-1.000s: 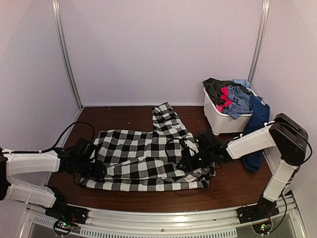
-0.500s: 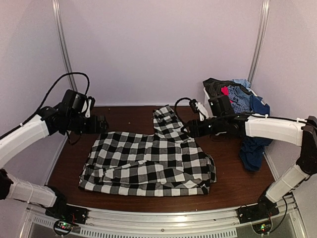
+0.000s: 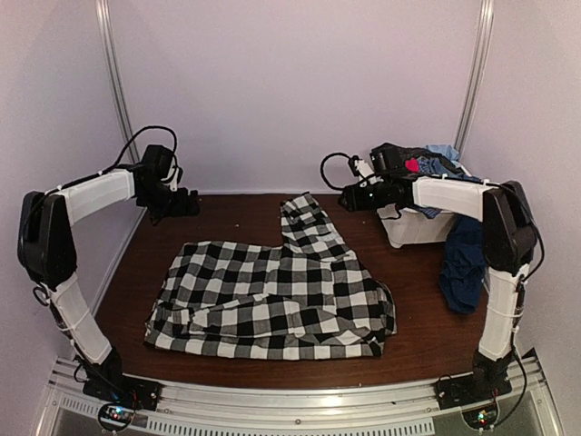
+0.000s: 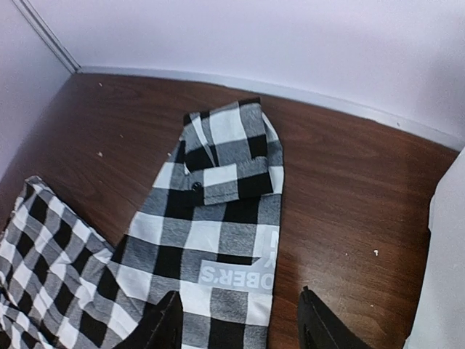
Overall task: Fold and stack the mixed laundry pile
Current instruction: Pick up the 1/3-folded shirt from the center of the board.
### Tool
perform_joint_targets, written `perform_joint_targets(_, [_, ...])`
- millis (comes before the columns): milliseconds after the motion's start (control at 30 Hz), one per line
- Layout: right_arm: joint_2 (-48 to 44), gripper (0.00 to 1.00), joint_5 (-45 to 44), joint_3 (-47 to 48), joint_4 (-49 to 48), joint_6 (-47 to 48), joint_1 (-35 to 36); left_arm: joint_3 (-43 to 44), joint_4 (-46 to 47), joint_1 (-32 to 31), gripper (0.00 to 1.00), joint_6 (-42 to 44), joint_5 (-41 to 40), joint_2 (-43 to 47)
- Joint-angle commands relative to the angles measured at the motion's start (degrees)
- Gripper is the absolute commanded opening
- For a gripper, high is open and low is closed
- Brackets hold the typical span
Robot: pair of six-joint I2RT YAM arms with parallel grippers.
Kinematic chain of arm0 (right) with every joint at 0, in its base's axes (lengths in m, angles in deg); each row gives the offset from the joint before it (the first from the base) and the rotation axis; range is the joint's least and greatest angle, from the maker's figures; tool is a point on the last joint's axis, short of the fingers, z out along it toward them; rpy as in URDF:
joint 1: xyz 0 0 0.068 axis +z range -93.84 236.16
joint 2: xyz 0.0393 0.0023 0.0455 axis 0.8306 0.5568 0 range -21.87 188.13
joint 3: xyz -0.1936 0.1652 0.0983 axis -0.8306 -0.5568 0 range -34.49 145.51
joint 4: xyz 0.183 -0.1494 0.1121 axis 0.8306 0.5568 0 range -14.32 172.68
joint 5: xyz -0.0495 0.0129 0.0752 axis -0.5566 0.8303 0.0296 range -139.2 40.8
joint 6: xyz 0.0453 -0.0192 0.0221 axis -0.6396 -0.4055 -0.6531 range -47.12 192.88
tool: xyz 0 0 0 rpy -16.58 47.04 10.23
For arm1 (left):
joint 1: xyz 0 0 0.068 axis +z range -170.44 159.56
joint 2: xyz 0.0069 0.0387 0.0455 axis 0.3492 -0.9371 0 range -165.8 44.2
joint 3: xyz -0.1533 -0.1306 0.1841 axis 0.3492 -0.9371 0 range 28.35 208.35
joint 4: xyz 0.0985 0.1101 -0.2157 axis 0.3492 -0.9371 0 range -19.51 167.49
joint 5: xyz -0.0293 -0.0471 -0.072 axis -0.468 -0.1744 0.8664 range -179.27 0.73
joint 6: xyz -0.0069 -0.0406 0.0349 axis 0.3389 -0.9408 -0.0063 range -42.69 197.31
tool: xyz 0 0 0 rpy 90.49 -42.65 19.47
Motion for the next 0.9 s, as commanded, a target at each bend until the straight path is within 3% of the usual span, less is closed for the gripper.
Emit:
perform_joint_targets(0, [8.65, 0.53, -1.21, 8.20, 6.37, 2.54, -0.23, 1.69, 0.30, 0.89, 0.98, 2.21, 3.37, -4.11])
perform_joint_targets(333, [26.26, 0.49, -3.72, 23.43, 13.02, 4.65, -0.28, 6.16, -1.16, 1.66, 0.97, 5.66, 2.53, -11.74])
perform_joint_targets(700, [35.38, 0.49, -5.57, 33.47, 18.52, 6.75, 0.18, 10.58, -2.95, 2.35, 0.97, 6.89, 2.44, -16.51])
perform_joint_targets(867, [38.14, 0.48, -12.18, 36.01, 22.89, 11.03, 2.78, 12.57, -4.26, 3.44, 0.97, 6.71, 2.50, -17.93])
